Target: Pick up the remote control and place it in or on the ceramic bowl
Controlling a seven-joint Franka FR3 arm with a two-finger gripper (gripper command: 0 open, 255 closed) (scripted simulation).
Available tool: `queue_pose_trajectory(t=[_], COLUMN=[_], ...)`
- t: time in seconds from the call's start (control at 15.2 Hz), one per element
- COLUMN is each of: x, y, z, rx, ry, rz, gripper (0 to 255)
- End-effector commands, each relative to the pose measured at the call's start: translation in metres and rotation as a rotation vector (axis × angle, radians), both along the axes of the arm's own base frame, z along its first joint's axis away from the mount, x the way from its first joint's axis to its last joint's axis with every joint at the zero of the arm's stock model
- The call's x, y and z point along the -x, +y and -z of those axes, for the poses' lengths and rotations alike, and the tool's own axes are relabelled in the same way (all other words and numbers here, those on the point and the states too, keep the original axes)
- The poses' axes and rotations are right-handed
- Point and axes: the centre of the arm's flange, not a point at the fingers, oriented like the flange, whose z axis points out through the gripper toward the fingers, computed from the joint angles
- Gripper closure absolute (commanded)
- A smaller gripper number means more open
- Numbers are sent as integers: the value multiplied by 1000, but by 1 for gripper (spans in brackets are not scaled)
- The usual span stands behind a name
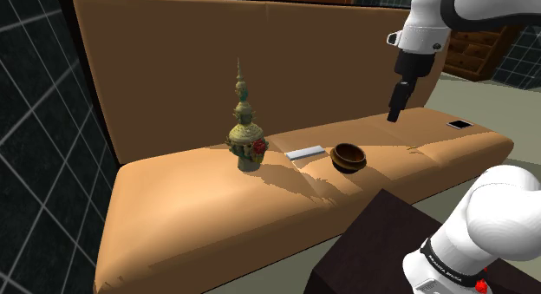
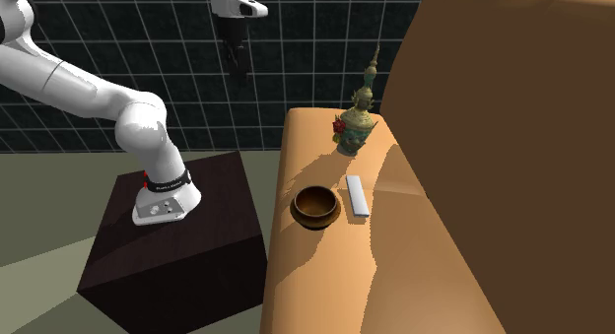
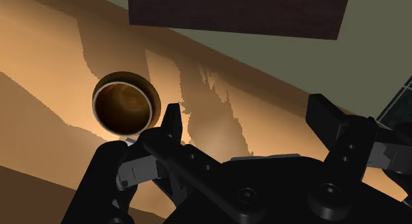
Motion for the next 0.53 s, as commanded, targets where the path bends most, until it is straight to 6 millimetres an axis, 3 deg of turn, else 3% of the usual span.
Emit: queue_pose_trajectory(t=[0.0, 0.46], x=[0, -44], y=[0, -52], z=[0, 63], rx=[0, -16], ry=[0, 1], rz=[0, -148], gripper=[0, 0])
